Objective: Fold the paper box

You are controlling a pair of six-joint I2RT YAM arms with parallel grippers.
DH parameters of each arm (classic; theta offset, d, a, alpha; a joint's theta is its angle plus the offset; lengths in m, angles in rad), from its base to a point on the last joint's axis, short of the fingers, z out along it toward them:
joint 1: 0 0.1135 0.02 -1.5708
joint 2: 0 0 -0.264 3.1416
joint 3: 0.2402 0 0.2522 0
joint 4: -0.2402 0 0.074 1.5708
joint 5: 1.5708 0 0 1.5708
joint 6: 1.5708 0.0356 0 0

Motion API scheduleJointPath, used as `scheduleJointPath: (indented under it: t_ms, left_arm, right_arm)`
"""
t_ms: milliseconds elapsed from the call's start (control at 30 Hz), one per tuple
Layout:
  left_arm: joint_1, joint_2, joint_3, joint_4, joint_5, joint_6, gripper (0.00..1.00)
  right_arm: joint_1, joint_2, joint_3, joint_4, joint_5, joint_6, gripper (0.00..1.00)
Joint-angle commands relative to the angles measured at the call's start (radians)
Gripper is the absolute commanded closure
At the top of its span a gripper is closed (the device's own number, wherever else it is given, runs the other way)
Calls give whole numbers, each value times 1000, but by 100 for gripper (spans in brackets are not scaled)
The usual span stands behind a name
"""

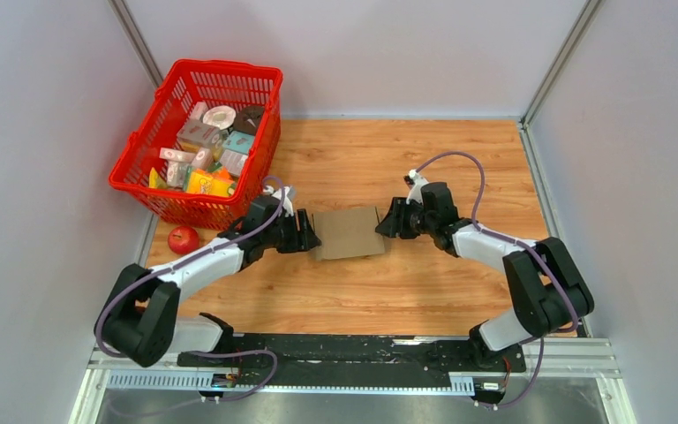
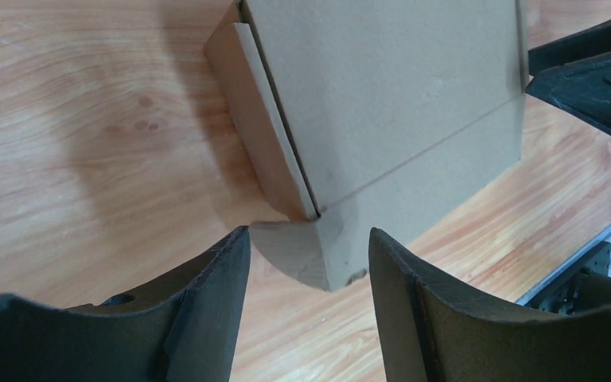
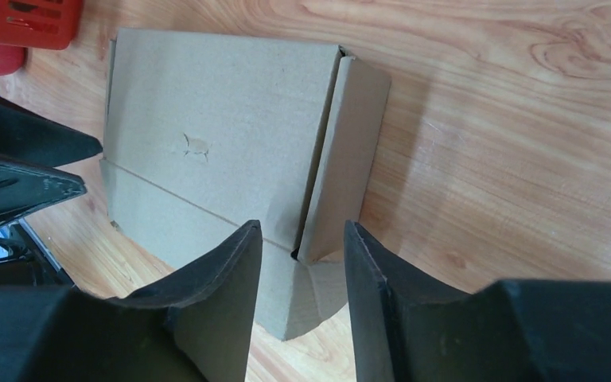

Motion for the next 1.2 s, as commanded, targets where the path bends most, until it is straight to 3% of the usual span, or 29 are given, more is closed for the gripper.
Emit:
scheduleJointPath:
  t_ms: [0,200,467,700,933,1067,1167]
  left_arm:
    - [13,91,52,158,102,-20,36]
    - [13,180,61,258,189,-78,36]
    - [11,54,-5,302,349,-179,38]
    - [-2,-127,-92,328,445,-349,41]
    - [-7,-236,-169,333,380,-436,35]
    - [-10,-182,-239,518,383,-604,37]
    - [-13,-149,-296,671,343,-720,38]
  right_arm:
    - [-2,28,6,107,-17,22,57]
    - [1,39,3,107,-68,71,67]
    - [6,-103,-9,-9,-181,249,70]
    - [6,-163,8,-250,-328,467,60]
    - [-5,-275,-133,-189,-300,715,59]
    - [-8,-312,-228,-11,-341,968,60]
    - [-14,-376,-248,-80,-292,1137,59]
